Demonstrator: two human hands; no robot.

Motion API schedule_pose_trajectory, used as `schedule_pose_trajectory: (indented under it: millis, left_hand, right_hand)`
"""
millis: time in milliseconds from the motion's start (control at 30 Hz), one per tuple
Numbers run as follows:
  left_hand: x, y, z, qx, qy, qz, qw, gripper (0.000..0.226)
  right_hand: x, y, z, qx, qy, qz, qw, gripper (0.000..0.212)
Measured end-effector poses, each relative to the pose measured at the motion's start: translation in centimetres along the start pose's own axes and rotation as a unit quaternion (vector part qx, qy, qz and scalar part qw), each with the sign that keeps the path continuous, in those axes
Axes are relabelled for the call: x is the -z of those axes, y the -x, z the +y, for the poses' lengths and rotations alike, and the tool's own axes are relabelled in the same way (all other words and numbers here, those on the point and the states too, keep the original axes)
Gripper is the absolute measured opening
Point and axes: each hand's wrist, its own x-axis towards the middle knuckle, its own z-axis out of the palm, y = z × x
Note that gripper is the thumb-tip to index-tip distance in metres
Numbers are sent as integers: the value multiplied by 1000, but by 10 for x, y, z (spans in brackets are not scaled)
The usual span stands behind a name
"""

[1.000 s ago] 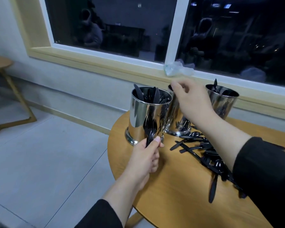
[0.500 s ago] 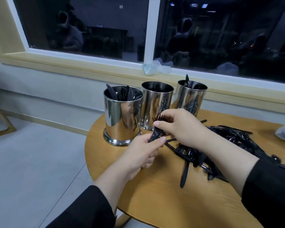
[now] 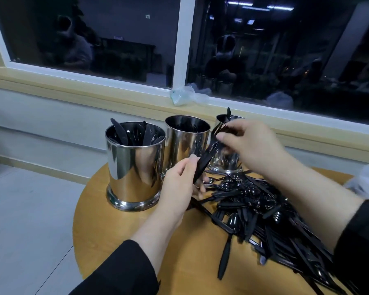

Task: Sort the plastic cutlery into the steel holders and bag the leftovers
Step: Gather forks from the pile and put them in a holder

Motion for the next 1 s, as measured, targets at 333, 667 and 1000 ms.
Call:
schedule_pose_trajectory:
  millis: [333, 667, 1000]
  left_hand:
    - [15, -26, -29, 7, 9, 45, 999, 33]
    - [15, -24, -34, 9, -28, 23, 999, 31]
    - [-3, 2, -42, -78, -254, -28, 964, 30]
  right_hand:
    - [9, -106, -19, 100, 33, 156, 982, 14]
    - [-41, -109, 20, 51, 148, 43, 987, 37]
    - [25, 96, 123, -10, 73, 114, 991, 23]
